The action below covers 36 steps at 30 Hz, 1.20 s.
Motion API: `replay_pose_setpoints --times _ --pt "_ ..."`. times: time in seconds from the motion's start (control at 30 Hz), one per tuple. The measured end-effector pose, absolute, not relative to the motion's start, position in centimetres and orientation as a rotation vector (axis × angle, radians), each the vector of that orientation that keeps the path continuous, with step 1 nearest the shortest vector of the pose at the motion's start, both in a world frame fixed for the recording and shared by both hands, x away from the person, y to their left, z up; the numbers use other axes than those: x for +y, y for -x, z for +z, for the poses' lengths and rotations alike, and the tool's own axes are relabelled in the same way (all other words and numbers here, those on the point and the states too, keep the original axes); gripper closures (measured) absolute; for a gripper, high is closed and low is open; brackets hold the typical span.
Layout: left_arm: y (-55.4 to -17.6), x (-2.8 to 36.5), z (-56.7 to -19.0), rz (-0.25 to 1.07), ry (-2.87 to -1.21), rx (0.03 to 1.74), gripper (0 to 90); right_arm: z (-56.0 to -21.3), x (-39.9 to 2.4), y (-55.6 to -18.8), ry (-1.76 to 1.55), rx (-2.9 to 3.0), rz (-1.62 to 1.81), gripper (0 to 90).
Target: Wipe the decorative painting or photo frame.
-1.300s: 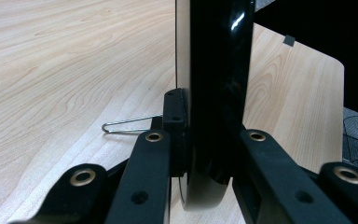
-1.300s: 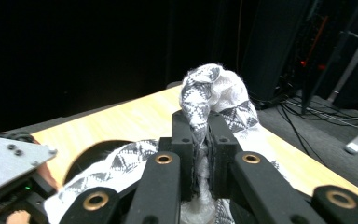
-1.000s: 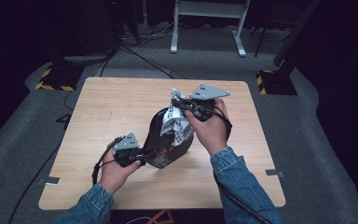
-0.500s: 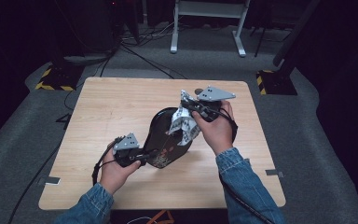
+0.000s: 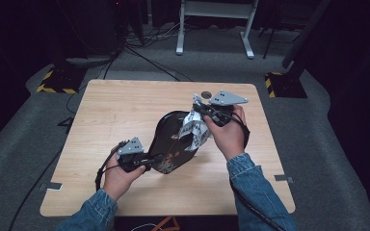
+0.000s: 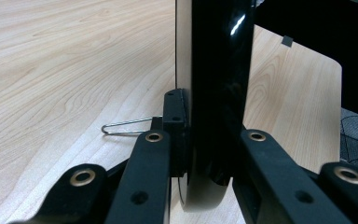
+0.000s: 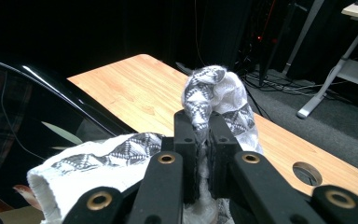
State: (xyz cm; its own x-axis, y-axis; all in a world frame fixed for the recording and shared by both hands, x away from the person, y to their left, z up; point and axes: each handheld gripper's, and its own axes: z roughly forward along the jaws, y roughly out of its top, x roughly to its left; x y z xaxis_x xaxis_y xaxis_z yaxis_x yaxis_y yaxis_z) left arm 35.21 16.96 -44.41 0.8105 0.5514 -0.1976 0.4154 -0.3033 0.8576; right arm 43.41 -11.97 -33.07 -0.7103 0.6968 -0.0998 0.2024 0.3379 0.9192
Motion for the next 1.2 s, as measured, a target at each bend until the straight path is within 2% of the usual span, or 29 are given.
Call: replay_pose_setpoints --times 0.73,1.2 --pt "-35.2 17.0 -44.4 0.160 -1.944 0.723 80.4 -35.7 -13.9 -43.9 -0.883 2.170 1.261 86.2" --pt "-35.2 17.0 -44.5 0.160 -1.938 0.726 80.4 -36.8 -14.8 -42.6 -0.866 2.229 1.190 86.1"
